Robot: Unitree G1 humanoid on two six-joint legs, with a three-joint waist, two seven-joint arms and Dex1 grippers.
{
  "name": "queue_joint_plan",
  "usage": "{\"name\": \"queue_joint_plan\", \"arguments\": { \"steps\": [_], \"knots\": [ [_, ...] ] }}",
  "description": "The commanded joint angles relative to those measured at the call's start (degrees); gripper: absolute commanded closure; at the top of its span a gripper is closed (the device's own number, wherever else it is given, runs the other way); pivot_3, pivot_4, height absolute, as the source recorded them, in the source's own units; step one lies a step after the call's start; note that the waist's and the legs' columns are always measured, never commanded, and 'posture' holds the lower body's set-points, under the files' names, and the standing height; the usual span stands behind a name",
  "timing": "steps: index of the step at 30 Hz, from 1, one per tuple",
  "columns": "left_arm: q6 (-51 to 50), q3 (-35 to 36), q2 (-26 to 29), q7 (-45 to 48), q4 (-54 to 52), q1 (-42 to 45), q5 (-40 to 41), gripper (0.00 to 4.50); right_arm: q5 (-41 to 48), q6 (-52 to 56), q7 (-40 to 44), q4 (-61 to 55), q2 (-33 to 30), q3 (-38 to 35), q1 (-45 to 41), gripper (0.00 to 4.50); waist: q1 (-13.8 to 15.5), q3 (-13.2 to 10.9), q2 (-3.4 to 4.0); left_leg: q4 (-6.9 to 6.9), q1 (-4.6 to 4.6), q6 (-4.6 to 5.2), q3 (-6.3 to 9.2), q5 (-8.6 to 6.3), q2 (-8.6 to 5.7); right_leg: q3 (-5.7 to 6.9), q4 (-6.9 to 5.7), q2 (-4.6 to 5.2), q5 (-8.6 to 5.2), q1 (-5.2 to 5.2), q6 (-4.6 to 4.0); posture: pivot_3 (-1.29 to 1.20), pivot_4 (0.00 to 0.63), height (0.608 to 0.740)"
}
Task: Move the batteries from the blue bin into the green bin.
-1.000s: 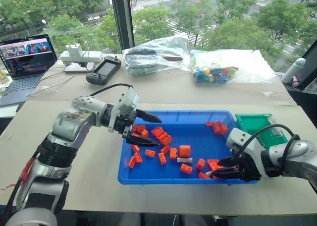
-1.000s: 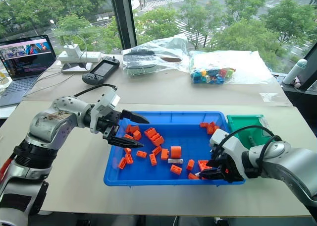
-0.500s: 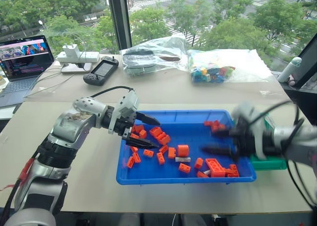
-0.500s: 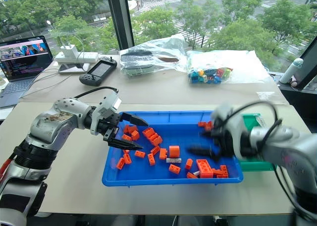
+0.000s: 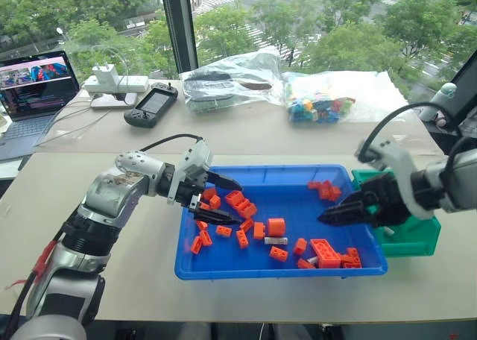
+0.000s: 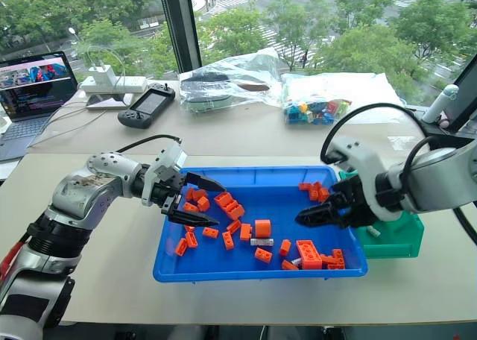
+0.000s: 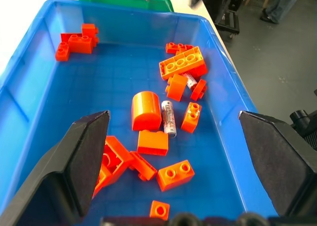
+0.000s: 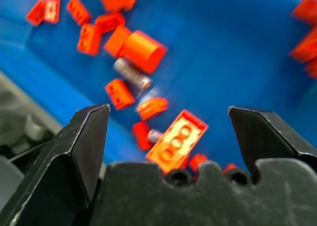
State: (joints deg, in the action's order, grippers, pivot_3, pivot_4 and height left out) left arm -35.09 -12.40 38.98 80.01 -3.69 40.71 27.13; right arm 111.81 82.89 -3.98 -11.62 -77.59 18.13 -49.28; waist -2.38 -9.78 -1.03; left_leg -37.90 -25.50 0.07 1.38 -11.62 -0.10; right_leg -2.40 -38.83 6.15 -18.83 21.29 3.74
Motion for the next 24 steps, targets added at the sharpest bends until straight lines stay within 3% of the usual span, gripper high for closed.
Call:
{"name": "queue_joint_plan", "arguments": {
  "steps": [1,4,9,21,24],
  "knots": [
    [0.42,1.26,0.44,-0.57,-2.19,-0.42,0.54,0.0,1.19,-4.16,0.32,-0.63,-1.99,3.33,2.3,0.04,-0.01,0.0,0.0,0.0,0.0,0.0,0.0,0.0,0.0,0.0,-0.01,0.0,0.0,0.0,0.0,0.0,0.15,0.732],
    [0.39,1.28,0.47,-0.78,-2.37,-0.56,0.6,0.0,1.19,-5.77,0.3,-2.06,-2.73,4.53,3.31,0.04,0.0,0.0,0.01,-0.01,-0.01,0.0,0.0,0.0,-0.01,-0.01,-0.04,0.02,0.0,0.04,0.0,0.0,0.15,0.732],
    [0.43,1.42,0.63,-1.17,-2.58,-0.6,0.49,0.0,1.19,-11.59,-7.7,-6.55,-3.14,6.38,11.98,0.04,0.07,0.03,-0.04,-0.02,-0.01,0.0,0.01,0.0,0.0,0.01,-0.06,0.03,0.0,0.02,0.0,0.0,0.15,0.732],
    [0.77,1.19,1.04,-1.29,-2.51,-0.35,0.13,0.0,1.19,-17.25,-14.68,-11.28,-0.05,5.99,17.43,0.04,0.02,0.03,-0.04,-0.04,-0.01,0.0,0.01,0.0,0.0,-0.01,-0.04,0.03,0.0,0.03,0.0,0.0,0.15,0.732],
    [0.92,1.16,1.05,-1.28,-2.23,-0.2,-0.01,0.0,1.19,-17.7,-15.15,-12.25,-0.03,6.2,17.37,0.74,0.01,0.03,-0.04,-0.04,-0.01,0.0,0.01,0.0,0.0,0.01,-0.03,0.03,0.0,0.03,0.0,0.0,0.15,0.732]
  ]
}}
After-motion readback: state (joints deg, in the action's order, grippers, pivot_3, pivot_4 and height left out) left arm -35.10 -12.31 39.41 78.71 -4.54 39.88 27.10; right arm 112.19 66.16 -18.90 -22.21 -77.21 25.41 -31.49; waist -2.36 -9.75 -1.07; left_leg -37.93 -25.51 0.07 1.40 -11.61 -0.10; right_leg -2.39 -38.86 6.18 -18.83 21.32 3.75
